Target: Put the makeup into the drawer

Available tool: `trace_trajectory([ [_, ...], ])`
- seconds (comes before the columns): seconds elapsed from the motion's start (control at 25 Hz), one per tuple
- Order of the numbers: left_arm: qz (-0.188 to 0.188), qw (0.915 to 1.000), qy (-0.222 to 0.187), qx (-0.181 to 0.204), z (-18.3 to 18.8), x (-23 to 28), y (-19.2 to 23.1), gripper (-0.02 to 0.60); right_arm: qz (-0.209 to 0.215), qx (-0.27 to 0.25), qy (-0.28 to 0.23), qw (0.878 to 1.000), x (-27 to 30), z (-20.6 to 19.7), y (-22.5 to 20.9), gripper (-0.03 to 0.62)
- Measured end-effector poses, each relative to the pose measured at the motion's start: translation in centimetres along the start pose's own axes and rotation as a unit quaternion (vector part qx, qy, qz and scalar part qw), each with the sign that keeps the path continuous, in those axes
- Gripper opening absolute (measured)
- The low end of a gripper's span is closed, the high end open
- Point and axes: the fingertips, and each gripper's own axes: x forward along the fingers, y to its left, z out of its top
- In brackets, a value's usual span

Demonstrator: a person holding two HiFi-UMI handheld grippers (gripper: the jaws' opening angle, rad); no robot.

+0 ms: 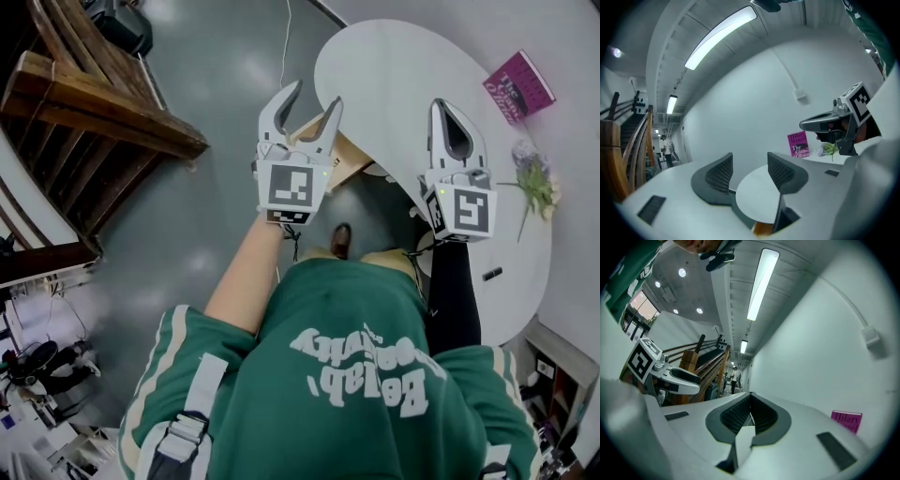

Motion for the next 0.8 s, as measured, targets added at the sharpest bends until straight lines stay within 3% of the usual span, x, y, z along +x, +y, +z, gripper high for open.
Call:
trace_trajectory([
  [0.24,-0.038,0.9990,-0.023,-0.011,2.7,1.1,-3.2,0.236,-0.040,-0.012,-0.005,0.999,-3.2,1.0,-3.3,0.009],
  [0.44,-0.100,0.9936,-0.051,-0.016,5.7,3.4,-10.1,0.236,-0.094,-0.019,0.008,0.995,-8.4,0.6,-8.6,0.009],
  [0.6,-0.173,0.9824,-0.067,-0.025,7.6,5.5,-18.1,0.236,-0.160,-0.018,0.022,0.987,-14.6,-0.2,-13.9,0.009],
  [0.8,-0.266,0.9600,-0.083,-0.033,9.5,7.0,-29.3,0.236,-0.254,-0.019,0.043,0.966,-24.5,-1.6,-20.2,0.009],
])
